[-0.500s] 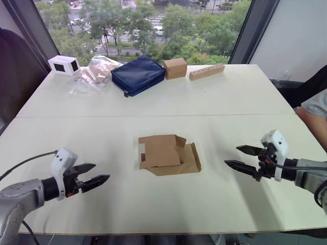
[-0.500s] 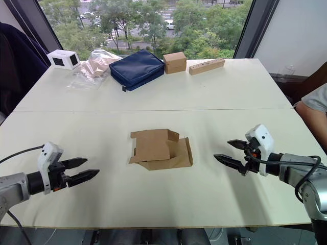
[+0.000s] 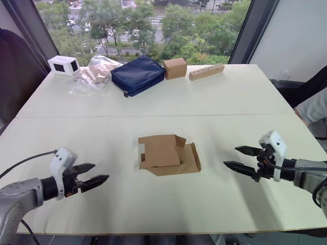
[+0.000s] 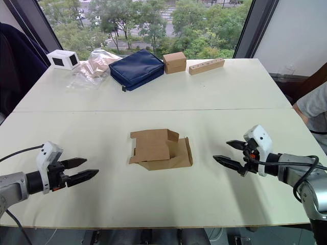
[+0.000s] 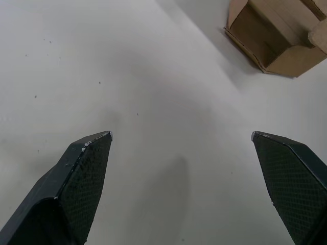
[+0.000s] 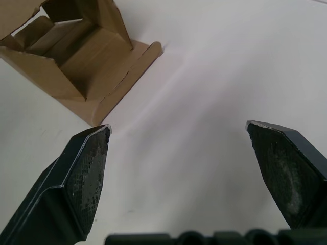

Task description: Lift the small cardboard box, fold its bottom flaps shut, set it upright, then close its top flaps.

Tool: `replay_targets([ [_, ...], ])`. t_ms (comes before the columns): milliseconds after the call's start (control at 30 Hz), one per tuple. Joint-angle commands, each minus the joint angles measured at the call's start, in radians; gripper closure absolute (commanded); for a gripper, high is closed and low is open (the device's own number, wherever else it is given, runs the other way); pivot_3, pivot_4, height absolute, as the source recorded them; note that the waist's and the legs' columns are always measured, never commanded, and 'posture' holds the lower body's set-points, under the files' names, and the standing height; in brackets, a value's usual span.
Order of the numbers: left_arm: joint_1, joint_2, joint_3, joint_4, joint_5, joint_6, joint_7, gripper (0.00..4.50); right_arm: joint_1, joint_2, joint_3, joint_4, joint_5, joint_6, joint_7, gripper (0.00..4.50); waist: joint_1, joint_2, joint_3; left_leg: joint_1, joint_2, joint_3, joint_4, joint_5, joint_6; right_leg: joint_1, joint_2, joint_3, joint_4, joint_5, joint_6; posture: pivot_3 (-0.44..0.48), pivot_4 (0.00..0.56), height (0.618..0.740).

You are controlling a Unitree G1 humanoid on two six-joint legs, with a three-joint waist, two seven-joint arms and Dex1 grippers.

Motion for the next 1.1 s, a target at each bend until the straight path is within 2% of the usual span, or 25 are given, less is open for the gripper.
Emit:
replay_targets([
  [33,-0.014,0.003,0.018,-0.016,-0.013,-0.007,-0.001,0.0,0.002,-0.008,-0.022,-0.023,0.004,-0.024,0.008,0.03,0.0,0.0,0.0,0.0,0.0,0.0,0.0,0.0,0.0,0.0,0.0,0.0,0.0,0.0,0.0,0.0,0.15,0.74],
  [233,-0.071,-0.023,0.008,-0.002,0.047,-0.051,0.08,0.0,-0.025,-0.018,-0.01,0.006,0.007,-0.02,0.016,0.03,0.001,0.0,0.0,0.0,0.0,0.0,0.0,0.0,0.0,0.0,0.0,0.0,0.0,0.0,0.0,0.0,0.15,0.74],
  [467,-0.127,-0.011,0.032,0.043,-0.05,0.062,0.051,0.0,-0.036,-0.034,-0.016,0.003,0.005,-0.021,0.027,0.03,-0.001,0.0,0.0,0.0,0.0,0.0,0.0,0.0,0.0,0.0,0.0,0.0,0.0,0.0,0.0,0.0,0.15,0.74],
  [533,-0.162,0.018,0.05,0.102,-0.141,0.192,0.023,0.0,-0.013,-0.039,-0.041,-0.029,0.017,-0.013,0.026,0.03,0.0,0.0,0.0,0.0,0.0,0.0,0.0,0.0,0.0,0.0,0.0,0.0,0.0,0.0,0.0,0.0,0.15,0.74],
  [633,-0.267,0.091,0.038,0.218,-0.339,0.543,-0.03,0.0,0.004,-0.053,-0.057,-0.111,0.052,0.014,0.032,0.03,0.001,0.0,0.0,0.0,0.0,0.0,0.0,0.0,0.0,0.0,0.001,0.0,0.001,0.0,0.0,0.0,0.15,0.74],
  [700,-0.315,0.093,0.025,0.243,-0.442,0.663,-0.065,0.0,0.003,-0.065,-0.055,-0.182,0.083,0.043,0.031,0.03,0.0,0.0,0.0,0.0,0.0,0.0,0.001,0.0,0.0,0.0,0.001,0.0,0.002,0.0,0.0,0.0,0.15,0.74],
  [800,-0.398,0.021,-0.005,0.262,-0.486,0.749,-0.003,0.0,-0.005,-0.084,-0.048,-0.287,0.144,0.097,0.018,0.03,0.0,-0.001,0.0,0.0,-0.001,0.0,0.001,0.0,0.0,0.0,0.001,0.0,0.001,0.0,0.001,0.0,0.15,0.74],
  [933,-0.534,-0.129,-0.018,0.314,-0.521,0.838,0.097,0.0,-0.029,-0.111,-0.04,-0.43,0.214,0.164,-0.032,0.03,0.003,-0.002,0.0,0.0,0.0,0.0,0.001,0.001,-0.001,0.0,0.001,0.0,0.002,0.0,0.001,0.0,0.15,0.74],
  [1100,-0.642,-0.241,-0.022,0.401,-0.535,0.853,0.184,0.0,-0.005,-0.128,-0.04,-0.528,0.253,0.191,-0.07,0.03,0.003,-0.006,-0.001,0.0,-0.001,0.0,0.002,0.001,-0.001,0.0,0.002,0.0,0.002,0.0,0.001,0.0,0.15,0.74],
])
